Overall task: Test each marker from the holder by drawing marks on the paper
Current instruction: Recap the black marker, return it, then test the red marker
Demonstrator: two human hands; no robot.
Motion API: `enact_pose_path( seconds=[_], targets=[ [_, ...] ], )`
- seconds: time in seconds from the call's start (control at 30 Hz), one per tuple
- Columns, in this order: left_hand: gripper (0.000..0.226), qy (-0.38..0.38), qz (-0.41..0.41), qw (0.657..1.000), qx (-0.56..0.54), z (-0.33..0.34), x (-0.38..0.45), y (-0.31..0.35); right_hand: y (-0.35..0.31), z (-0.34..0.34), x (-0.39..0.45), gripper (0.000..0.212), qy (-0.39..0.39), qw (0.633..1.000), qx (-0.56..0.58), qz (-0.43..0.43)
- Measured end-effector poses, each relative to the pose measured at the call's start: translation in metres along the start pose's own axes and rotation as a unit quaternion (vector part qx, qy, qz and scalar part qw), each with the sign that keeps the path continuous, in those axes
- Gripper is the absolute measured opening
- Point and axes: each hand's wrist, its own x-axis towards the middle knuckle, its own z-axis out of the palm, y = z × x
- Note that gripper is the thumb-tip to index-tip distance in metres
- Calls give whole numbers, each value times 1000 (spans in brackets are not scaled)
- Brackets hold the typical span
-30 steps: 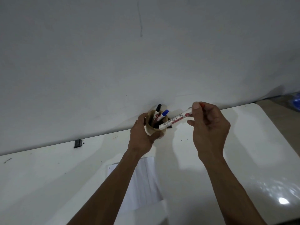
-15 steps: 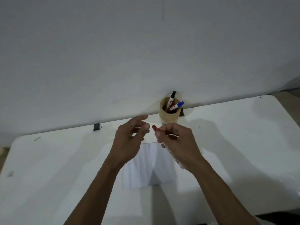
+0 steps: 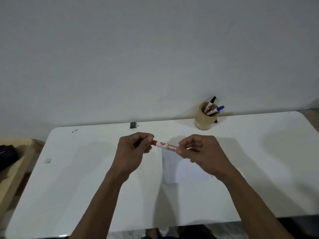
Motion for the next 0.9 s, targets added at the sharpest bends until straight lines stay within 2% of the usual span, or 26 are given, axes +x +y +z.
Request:
enact_pose_path(
  seconds=[0.07,0.13,0.2,0.27,0.5,0.8,0.9],
  targets=[
    [9,-26,-4,1000,13,-9,-9,-2,-3,7,-6,19,46,996,79,5],
    [6,-55,11,997,50,-14,-14,-2,-5,15,-6,21,99,977,188,28],
    [8,-54,22,995,81,-11,-14,-3,-6,21,-5,21,113,946,299,49],
    [8,-43,28,995,87,-8,-16,-3,-5,31,-4,22,108,928,351,63],
    [8,-41,52,992,109,-11,-19,-13,4,76,-13,22,95,950,287,71],
    [6,-86,-12,994,63,-9,-12,-19,20,66,-3,17,69,960,261,68],
    [8,-74,-43,995,53,-7,-6,-21,23,51,7,11,91,944,309,69]
  ],
)
